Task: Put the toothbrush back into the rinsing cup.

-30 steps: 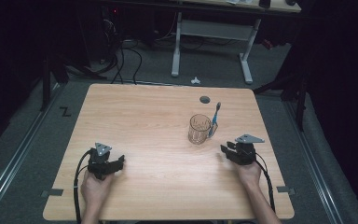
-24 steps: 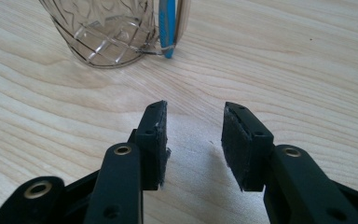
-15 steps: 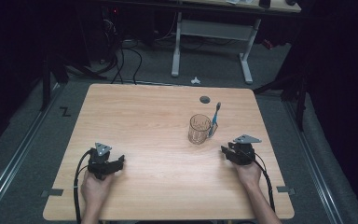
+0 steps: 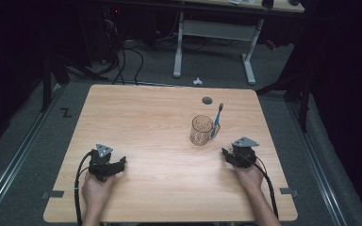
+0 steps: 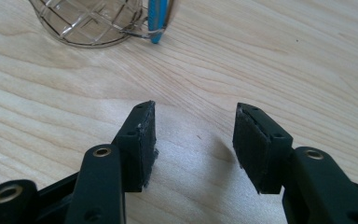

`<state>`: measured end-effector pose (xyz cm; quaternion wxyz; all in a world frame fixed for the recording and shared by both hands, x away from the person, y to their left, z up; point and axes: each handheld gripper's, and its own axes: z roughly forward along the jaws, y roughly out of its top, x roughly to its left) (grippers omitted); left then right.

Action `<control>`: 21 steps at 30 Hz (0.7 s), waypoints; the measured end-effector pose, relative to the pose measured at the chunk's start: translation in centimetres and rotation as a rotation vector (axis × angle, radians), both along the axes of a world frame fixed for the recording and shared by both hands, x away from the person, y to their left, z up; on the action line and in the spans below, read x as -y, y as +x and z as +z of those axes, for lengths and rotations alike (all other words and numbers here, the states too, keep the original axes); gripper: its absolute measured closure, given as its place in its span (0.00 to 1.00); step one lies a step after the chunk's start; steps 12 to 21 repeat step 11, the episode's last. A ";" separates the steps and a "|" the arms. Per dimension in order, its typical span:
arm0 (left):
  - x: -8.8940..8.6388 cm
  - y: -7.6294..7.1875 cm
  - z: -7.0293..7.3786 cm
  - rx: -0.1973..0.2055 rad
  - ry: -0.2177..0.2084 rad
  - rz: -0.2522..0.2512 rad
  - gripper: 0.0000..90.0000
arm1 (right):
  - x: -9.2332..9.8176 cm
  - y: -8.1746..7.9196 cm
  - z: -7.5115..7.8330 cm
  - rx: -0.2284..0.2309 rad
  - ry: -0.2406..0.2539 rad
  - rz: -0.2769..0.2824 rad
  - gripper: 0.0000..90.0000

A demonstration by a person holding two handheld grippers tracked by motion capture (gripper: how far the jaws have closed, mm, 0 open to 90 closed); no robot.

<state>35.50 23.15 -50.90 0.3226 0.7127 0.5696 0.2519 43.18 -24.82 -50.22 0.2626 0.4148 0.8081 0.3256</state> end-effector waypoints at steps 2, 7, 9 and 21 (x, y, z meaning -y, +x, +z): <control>0.0 0.0 0.0 0.000 0.000 0.000 0.31 | 0.0 0.0 0.0 -0.002 0.002 0.004 0.55; 0.0 0.0 0.0 0.000 0.000 0.000 0.31 | 0.4 0.4 0.0 -0.041 0.047 -0.010 0.53; 0.0 0.0 0.0 0.000 -0.001 0.000 0.31 | 0.4 0.4 0.0 -0.047 0.053 -0.011 0.53; 0.0 0.0 0.0 0.000 -0.001 0.000 0.31 | 0.5 0.5 0.0 -0.052 0.059 -0.010 0.53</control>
